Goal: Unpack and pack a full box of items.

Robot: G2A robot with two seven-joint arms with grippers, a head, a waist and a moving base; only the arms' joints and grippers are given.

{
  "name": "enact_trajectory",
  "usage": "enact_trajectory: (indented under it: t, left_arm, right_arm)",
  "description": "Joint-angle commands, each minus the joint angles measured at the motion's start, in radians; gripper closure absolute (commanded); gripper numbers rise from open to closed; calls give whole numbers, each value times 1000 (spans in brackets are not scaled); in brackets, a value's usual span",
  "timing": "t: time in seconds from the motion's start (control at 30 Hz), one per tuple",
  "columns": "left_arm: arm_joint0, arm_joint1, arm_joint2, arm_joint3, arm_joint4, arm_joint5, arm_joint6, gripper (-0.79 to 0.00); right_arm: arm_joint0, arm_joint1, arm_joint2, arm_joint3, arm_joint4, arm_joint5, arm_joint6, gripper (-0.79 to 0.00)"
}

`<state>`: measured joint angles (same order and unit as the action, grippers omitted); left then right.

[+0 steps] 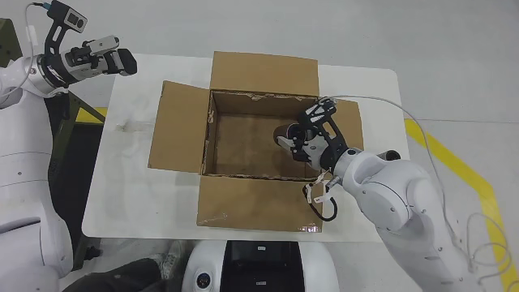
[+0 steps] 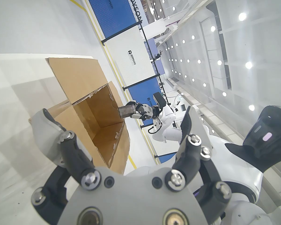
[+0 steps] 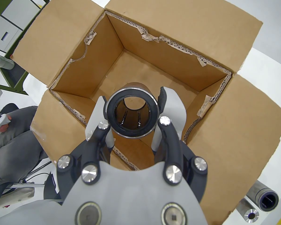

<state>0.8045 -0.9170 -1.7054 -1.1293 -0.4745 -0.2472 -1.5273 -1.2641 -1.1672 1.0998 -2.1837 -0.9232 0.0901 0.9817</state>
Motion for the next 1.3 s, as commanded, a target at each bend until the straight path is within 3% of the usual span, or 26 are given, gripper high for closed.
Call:
enact_trajectory:
  t: [0.0, 0.23, 0.43, 0.87, 1.27]
  left_arm:
    - [0, 0, 0, 0, 0, 0, 0, -785]
    - [0, 0, 0, 0, 0, 0, 0, -785]
    - [0, 0, 0, 0, 0, 0, 0, -785]
    - [0, 0, 0, 0, 0, 0, 0, -785]
    - [0, 0, 0, 0, 0, 0, 0, -785]
  right_arm:
    - [0, 0, 0, 0, 0, 0, 0, 0]
    - [25, -7, -29, 43, 24, -11, -28, 0]
    - [110, -27, -111, 167, 60, -49, -55, 0]
    - [302, -90, -313, 417, 92, -85, -89, 0]
    - [409, -161, -431, 649, 177, -57, -148, 0]
